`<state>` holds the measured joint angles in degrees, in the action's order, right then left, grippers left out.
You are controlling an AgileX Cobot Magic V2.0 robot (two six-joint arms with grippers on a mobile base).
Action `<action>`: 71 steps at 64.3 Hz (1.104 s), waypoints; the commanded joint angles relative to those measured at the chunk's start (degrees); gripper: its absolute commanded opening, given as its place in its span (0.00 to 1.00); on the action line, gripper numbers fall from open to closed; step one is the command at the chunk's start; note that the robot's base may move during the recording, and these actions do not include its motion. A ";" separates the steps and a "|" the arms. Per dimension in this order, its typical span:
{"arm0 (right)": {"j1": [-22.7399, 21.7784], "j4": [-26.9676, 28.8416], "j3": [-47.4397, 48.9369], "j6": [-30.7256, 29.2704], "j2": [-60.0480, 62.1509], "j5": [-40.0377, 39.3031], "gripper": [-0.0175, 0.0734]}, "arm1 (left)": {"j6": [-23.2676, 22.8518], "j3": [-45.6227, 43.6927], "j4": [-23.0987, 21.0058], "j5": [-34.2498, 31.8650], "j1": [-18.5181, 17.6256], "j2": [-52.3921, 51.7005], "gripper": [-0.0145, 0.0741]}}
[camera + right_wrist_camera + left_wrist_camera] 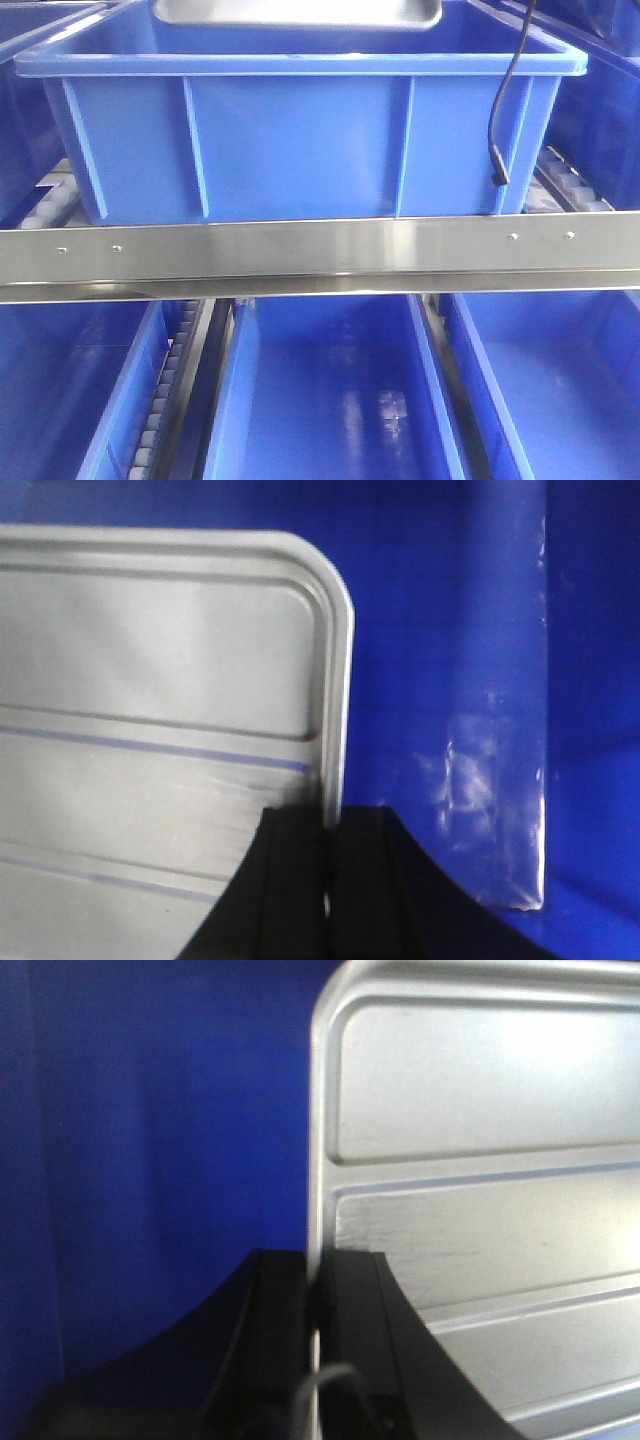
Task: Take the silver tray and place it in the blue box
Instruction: 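Lower the tray into the blue bin with both grippers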
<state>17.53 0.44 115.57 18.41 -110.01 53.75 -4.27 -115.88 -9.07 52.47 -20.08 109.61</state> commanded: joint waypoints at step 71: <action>0.34 9.04 4.26 -0.92 -3.18 -17.51 0.25 | 0.09 -3.00 -6.04 -9.95 -1.41 3.75 0.16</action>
<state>16.30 1.55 116.76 17.62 -117.49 46.18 -4.15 -116.79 -7.68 47.83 -19.56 116.35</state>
